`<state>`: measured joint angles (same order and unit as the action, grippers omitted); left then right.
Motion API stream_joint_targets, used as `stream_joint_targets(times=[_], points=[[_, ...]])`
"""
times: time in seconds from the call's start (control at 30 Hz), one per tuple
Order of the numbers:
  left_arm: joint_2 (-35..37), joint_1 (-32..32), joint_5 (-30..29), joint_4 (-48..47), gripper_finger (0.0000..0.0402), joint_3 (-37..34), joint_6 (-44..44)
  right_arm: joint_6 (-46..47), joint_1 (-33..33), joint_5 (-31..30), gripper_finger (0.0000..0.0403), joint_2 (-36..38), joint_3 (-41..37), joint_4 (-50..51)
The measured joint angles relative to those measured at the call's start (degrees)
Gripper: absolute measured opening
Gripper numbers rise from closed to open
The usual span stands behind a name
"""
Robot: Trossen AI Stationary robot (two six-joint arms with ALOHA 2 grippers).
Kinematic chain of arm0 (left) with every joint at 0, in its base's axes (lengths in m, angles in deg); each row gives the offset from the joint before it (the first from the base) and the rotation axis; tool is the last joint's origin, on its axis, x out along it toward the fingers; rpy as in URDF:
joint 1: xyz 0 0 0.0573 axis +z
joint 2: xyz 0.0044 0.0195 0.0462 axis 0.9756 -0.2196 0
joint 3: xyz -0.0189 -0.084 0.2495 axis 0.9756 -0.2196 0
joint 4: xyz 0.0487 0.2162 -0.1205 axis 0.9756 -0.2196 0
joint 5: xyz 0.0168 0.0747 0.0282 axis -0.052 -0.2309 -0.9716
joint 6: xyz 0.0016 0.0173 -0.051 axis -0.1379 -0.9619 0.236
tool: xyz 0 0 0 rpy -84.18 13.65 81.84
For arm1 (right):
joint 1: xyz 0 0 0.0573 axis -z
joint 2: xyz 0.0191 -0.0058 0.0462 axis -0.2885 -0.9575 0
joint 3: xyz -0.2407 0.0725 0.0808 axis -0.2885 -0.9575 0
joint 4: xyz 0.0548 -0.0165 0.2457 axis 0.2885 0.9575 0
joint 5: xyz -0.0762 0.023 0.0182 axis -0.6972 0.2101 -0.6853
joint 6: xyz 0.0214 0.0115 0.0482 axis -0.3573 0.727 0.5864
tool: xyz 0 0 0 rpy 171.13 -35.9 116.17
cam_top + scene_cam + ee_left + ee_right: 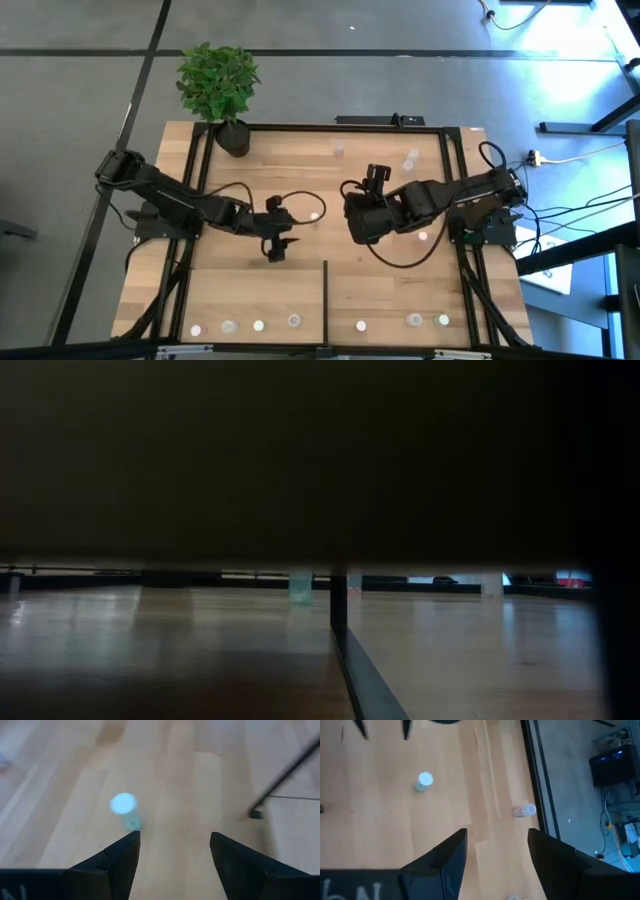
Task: Pick and place medicine bottles onto shelf by color
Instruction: Put the top green pill bottle on the shelf aligned with the other green pill bottle
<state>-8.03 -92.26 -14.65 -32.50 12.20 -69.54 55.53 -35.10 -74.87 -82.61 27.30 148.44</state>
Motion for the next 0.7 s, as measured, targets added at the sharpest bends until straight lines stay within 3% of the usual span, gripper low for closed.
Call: stream_joint_targets(times=[0.27,0.7], points=[[-0.6,3.6,-1.2,14.6,0.0234,-7.2,0.2,0.1,0.0,1.1,0.0210,0.0,0.0,-0.6],[-0.5,5.0,-1.2,15.4,0.0234,-7.5,0.2,0.1,0.0,1.1,0.0210,0.0,0.0,-2.7]])
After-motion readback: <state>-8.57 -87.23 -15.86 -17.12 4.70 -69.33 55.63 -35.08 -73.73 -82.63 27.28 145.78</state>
